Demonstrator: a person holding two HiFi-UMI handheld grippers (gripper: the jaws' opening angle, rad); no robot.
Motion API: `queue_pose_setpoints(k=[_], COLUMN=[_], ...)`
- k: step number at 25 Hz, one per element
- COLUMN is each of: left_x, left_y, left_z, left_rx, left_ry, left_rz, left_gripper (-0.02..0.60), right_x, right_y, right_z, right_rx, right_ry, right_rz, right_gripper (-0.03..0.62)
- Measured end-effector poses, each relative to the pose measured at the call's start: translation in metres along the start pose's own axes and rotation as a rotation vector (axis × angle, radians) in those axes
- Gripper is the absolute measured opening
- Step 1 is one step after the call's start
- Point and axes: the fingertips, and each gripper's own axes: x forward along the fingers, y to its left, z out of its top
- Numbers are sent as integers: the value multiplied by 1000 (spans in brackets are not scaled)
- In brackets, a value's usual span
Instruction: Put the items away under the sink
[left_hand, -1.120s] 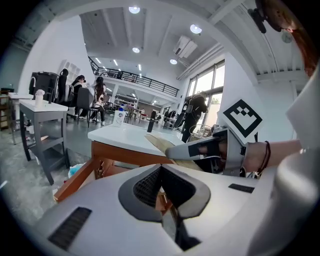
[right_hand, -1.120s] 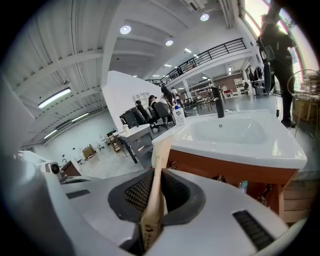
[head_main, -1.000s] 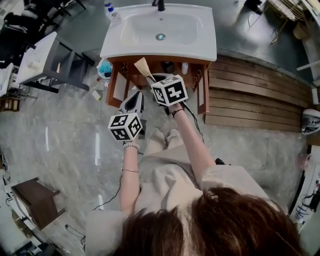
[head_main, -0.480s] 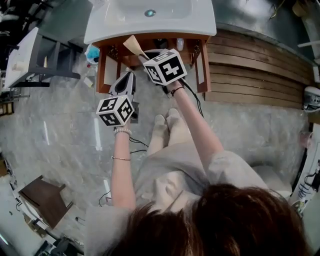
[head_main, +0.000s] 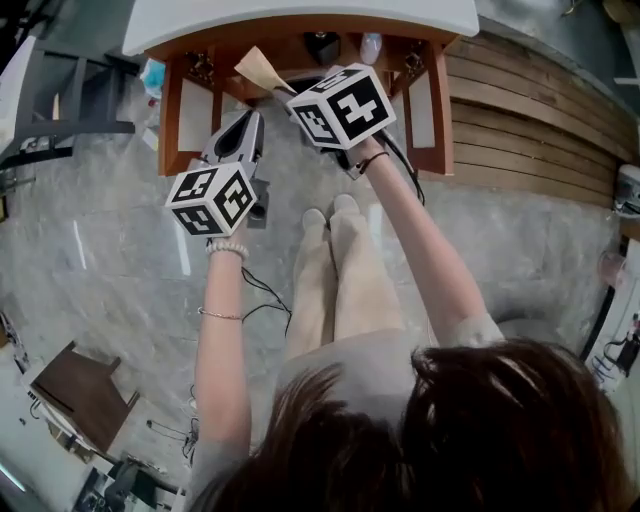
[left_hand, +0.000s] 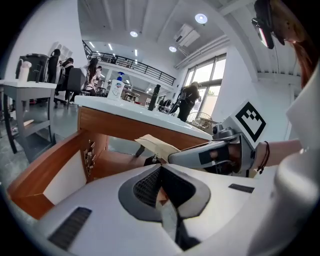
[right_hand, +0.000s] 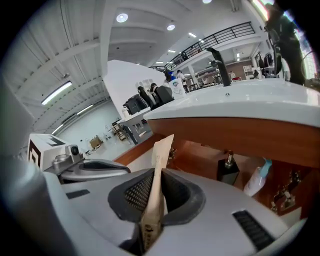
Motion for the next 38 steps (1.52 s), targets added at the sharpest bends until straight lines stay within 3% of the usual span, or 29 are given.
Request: queue_pose_setpoints(k=[14,22,38], left_x=[64,89,156], left_y=[57,88,137], left_z=[-64,-73,-89], left_rx=[9,11,38], left_ry=[76,53,7], left_rz=[-37,-33,-43], left_gripper=[0,0,0], right_x=[79,118,184], right_y=[-61,-100,-172], right_z=[-38,-48,-42], right_rx=[79,210,208], right_ry=[-13,-85,-182], right_rz=[-97,-180,-375], right_gripper=[46,46,46])
